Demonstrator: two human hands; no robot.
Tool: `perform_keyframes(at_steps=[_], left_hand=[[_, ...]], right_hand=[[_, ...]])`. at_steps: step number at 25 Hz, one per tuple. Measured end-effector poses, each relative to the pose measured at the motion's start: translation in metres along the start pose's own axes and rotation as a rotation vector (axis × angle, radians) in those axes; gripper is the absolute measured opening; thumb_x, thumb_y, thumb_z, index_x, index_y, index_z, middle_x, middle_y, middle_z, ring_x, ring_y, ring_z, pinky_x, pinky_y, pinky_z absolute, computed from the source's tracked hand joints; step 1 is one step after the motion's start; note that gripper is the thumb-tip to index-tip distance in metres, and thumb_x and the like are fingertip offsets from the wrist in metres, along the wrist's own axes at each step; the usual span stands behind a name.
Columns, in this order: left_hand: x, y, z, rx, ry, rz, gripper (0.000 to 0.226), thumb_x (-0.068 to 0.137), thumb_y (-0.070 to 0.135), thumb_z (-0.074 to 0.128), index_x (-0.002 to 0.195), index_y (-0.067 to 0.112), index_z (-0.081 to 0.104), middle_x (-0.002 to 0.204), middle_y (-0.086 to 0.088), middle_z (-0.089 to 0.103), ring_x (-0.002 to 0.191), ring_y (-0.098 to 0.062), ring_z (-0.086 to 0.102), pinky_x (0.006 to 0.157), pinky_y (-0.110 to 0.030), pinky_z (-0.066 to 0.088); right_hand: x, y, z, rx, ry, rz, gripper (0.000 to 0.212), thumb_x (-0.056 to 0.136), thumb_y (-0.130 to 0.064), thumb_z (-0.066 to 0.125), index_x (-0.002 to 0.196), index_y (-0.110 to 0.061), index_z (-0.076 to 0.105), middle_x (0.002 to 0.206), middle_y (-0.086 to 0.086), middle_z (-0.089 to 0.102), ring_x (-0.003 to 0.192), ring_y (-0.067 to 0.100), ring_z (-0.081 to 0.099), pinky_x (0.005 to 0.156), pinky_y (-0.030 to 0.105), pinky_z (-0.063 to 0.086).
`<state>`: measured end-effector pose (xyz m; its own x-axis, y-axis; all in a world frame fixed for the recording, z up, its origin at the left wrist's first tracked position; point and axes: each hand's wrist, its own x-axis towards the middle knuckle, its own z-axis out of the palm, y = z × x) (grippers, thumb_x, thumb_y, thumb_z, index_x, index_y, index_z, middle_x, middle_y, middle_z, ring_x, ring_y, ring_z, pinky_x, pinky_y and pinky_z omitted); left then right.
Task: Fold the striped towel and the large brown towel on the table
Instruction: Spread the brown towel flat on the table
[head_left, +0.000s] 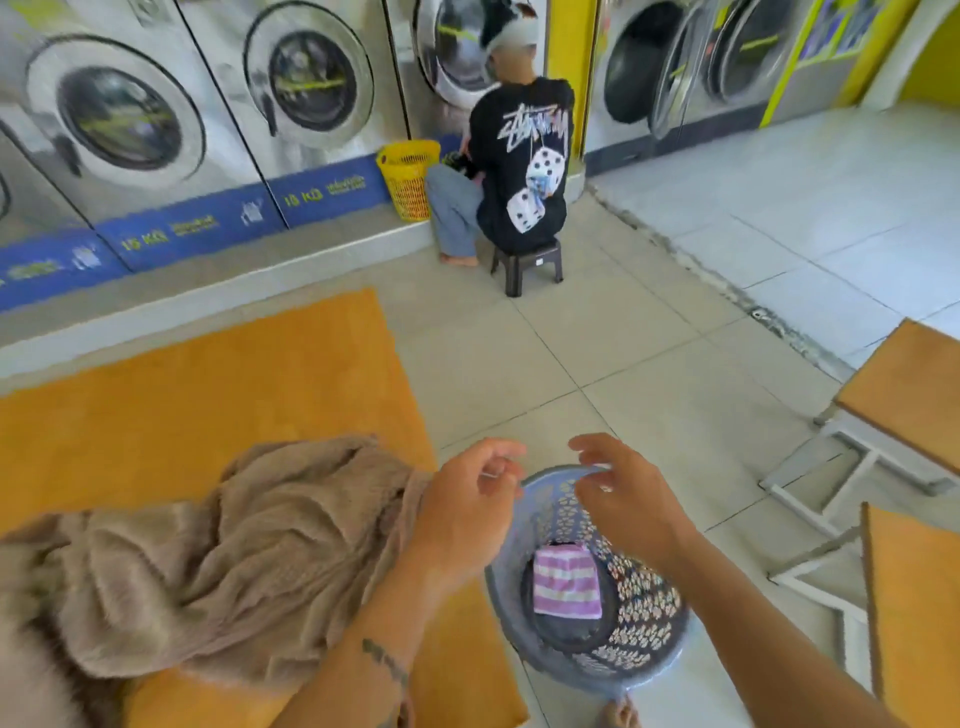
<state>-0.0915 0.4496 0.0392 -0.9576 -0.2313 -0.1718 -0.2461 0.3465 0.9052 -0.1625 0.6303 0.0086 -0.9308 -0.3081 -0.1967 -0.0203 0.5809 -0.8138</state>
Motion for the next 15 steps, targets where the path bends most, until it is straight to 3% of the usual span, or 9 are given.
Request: perform_keyframes(at_steps=[4, 7, 10, 12, 15], left_hand=[[-0.052, -0.029, -0.088, 0.006, 0.026, 0.011, 0.035, 0.098, 0.006, 0.047, 0.101, 0.037, 0.063, 0.097, 0.001, 0.067, 0.09, -0.018, 0.067, 0.086, -0.036, 0.056], [-0.085, -0.065, -0.141, 0.044, 0.045, -0.051, 0.031, 0.1, 0.011, 0.047, 0.103, 0.037, 0.062, 0.102, 0.007, 0.065, 0.096, -0.008, 0.065, 0.09, -0.032, 0.055], [-0.11, -0.104, -0.184, 0.171, 0.099, -0.088, 0.024, 0.103, 0.019, 0.047, 0.113, 0.038, 0.058, 0.117, 0.015, 0.059, 0.111, -0.006, 0.057, 0.094, -0.025, 0.05], [-0.115, -0.127, -0.195, 0.259, 0.085, -0.123, 0.028, 0.102, 0.024, 0.05, 0.128, 0.035, 0.054, 0.134, 0.014, 0.047, 0.126, -0.012, 0.049, 0.106, -0.031, 0.044], [-0.118, -0.156, -0.196, 0.382, -0.003, -0.219, 0.045, 0.096, 0.042, 0.055, 0.139, 0.041, 0.045, 0.152, 0.011, 0.025, 0.142, -0.022, 0.03, 0.116, -0.043, 0.031]], right_hand=[[-0.045, -0.068, 0.046, 0.025, 0.035, -0.033, 0.039, 0.091, -0.005, 0.056, 0.121, -0.03, 0.058, 0.115, -0.003, 0.06, 0.091, 0.007, 0.062, 0.053, 0.013, 0.046], [-0.066, -0.095, 0.09, 0.014, -0.004, -0.017, 0.039, 0.088, -0.006, 0.059, 0.116, -0.031, 0.06, 0.115, -0.001, 0.062, 0.082, 0.007, 0.064, 0.066, 0.024, 0.047], [-0.077, -0.111, 0.133, -0.11, -0.091, -0.016, 0.04, 0.087, -0.016, 0.061, 0.122, -0.036, 0.056, 0.125, 0.001, 0.058, 0.1, 0.012, 0.063, 0.08, 0.03, 0.046], [-0.078, -0.112, 0.154, -0.209, -0.19, 0.02, 0.052, 0.089, -0.021, 0.059, 0.138, -0.033, 0.046, 0.134, 0.004, 0.046, 0.12, 0.025, 0.054, 0.086, 0.031, 0.041], [-0.074, -0.107, 0.19, -0.437, -0.291, 0.037, 0.061, 0.084, -0.024, 0.06, 0.142, -0.023, 0.042, 0.132, 0.008, 0.046, 0.121, 0.033, 0.05, 0.09, 0.033, 0.044]])
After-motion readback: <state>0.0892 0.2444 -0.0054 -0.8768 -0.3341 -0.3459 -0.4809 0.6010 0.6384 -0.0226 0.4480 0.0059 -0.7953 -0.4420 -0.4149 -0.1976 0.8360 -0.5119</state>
